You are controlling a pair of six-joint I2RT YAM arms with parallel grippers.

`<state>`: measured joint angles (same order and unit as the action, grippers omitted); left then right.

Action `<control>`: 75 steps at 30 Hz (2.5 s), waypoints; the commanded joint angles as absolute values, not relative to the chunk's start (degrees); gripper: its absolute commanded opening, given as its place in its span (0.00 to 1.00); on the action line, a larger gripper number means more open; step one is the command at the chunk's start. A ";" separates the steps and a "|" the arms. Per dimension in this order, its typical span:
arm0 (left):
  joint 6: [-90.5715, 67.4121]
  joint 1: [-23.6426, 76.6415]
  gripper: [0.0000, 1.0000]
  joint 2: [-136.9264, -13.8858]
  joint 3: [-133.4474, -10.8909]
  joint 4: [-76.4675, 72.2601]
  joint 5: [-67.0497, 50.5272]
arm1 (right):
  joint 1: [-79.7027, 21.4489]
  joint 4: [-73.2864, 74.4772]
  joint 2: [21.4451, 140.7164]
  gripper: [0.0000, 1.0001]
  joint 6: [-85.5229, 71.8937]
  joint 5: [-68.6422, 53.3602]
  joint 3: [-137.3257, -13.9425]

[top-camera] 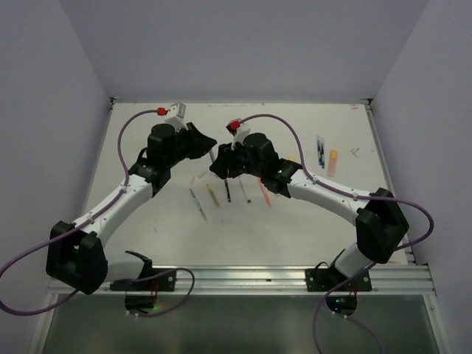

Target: Open the pen caps

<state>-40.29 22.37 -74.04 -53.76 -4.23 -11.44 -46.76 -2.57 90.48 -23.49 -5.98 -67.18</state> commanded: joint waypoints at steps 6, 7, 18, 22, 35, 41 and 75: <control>-39.64 22.15 0.00 -71.11 -52.73 -8.35 -12.39 | -46.76 -8.52 91.75 0.49 -24.26 -6.33 -69.26; -39.64 22.15 0.00 -71.02 -52.73 -8.44 -12.57 | -46.76 -8.70 92.02 0.48 -24.26 -6.42 -69.78; -42.45 22.15 0.00 -69.61 -49.67 -16.85 -10.55 | -46.84 -8.18 91.24 0.00 -22.51 -10.46 -67.16; -44.29 22.15 0.00 -68.82 -48.08 -23.37 -4.68 | -46.85 -6.77 89.39 0.00 -20.66 -12.12 -61.19; -45.09 22.15 0.00 -68.82 -52.82 -37.69 12.74 | -47.02 -7.29 85.17 0.00 -18.63 -13.71 -43.77; -45.26 22.06 0.00 -69.87 -54.05 -40.16 16.96 | -46.93 -6.77 84.46 0.00 -18.72 -13.10 -40.96; -46.85 35.15 0.00 -107.48 -75.40 -0.53 -5.54 | -34.01 16.52 92.63 0.00 -21.97 -4.38 -56.95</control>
<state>-46.98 34.39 -104.92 -72.29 -3.97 -7.44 -33.85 16.71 91.13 -20.97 -1.04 -55.29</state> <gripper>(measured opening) 0.150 0.161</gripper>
